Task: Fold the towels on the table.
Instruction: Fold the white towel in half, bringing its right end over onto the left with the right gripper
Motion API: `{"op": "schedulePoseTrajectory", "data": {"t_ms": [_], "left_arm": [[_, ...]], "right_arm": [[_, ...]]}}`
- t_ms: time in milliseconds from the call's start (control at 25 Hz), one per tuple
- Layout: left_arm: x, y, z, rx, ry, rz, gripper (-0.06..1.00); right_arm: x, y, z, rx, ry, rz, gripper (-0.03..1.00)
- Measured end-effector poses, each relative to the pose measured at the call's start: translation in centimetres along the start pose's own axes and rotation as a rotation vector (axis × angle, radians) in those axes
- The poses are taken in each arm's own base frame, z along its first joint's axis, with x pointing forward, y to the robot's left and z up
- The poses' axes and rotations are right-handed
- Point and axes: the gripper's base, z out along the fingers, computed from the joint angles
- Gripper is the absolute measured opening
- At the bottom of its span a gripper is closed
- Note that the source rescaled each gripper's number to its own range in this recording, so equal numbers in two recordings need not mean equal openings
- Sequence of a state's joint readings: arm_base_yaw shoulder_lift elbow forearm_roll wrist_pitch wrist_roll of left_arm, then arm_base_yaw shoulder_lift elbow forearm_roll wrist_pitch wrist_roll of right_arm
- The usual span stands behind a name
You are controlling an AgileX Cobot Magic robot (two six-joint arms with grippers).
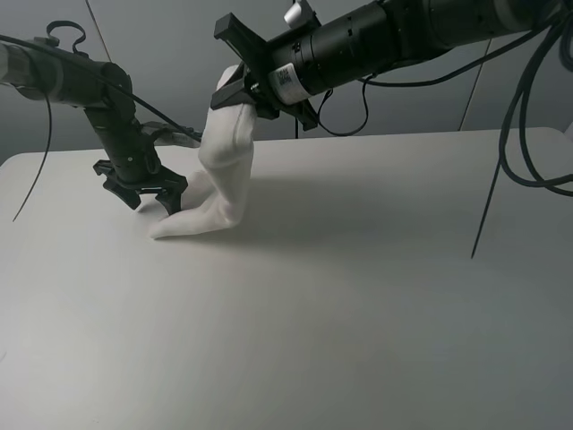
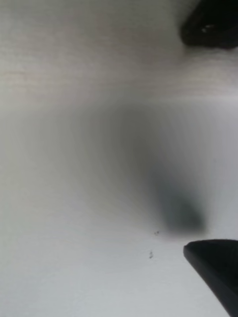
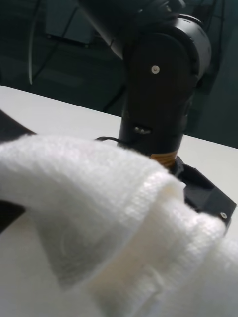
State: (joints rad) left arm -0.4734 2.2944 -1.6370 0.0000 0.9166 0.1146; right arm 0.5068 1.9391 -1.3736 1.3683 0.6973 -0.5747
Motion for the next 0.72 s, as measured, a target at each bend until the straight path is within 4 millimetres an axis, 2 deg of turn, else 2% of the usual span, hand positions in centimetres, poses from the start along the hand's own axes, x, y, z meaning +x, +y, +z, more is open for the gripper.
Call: {"op": "schedulePoseTrajectory", "data": {"t_ms": [280, 720], "left_arm": [[-0.1, -0.6, 0.2, 0.066, -0.005, -0.01, 0.99], [-0.1, -1.0, 0.2, 0.11, -0.011, 0.0, 0.99]], "right_arm": [[0.7, -2.6, 2.1, 0.021, 0.071, 0.063, 0.02], [1.0, -1.8, 2.8, 0.006, 0.062, 0.038, 0.02]]}}
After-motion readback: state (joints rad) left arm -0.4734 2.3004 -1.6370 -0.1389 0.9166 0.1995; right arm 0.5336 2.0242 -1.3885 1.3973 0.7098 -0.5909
